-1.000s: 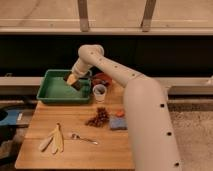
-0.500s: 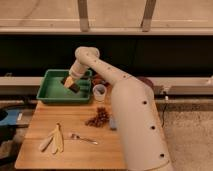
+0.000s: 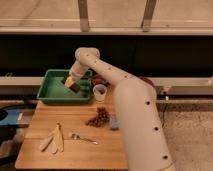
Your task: Wipe tray with eraser
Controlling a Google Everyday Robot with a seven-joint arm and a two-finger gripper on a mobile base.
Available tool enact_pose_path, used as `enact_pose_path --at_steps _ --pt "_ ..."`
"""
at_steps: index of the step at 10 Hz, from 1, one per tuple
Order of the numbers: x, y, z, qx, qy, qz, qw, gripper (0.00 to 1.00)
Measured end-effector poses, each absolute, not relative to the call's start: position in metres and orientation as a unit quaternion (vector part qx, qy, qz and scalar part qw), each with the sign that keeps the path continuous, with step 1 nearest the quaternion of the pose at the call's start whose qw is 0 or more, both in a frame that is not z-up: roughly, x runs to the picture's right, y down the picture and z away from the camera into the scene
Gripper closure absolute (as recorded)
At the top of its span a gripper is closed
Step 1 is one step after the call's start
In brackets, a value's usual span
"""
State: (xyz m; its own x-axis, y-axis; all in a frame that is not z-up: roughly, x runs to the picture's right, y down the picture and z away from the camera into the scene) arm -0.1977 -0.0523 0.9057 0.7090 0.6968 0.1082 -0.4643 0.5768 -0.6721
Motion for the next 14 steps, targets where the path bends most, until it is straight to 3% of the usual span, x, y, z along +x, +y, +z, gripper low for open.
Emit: enact_pose_path --at_steps 2,5,14 --pt "-0.201 -0.055 0.905 -0.282 -0.175 0.353 0.875 1.00" --pt "-0.209 -0.056 0.909 -0.282 -0.144 0.335 0.887 1.00" --pt "-0.205 -0.020 0.949 -0.375 -0.067 0.293 0.877 1.00"
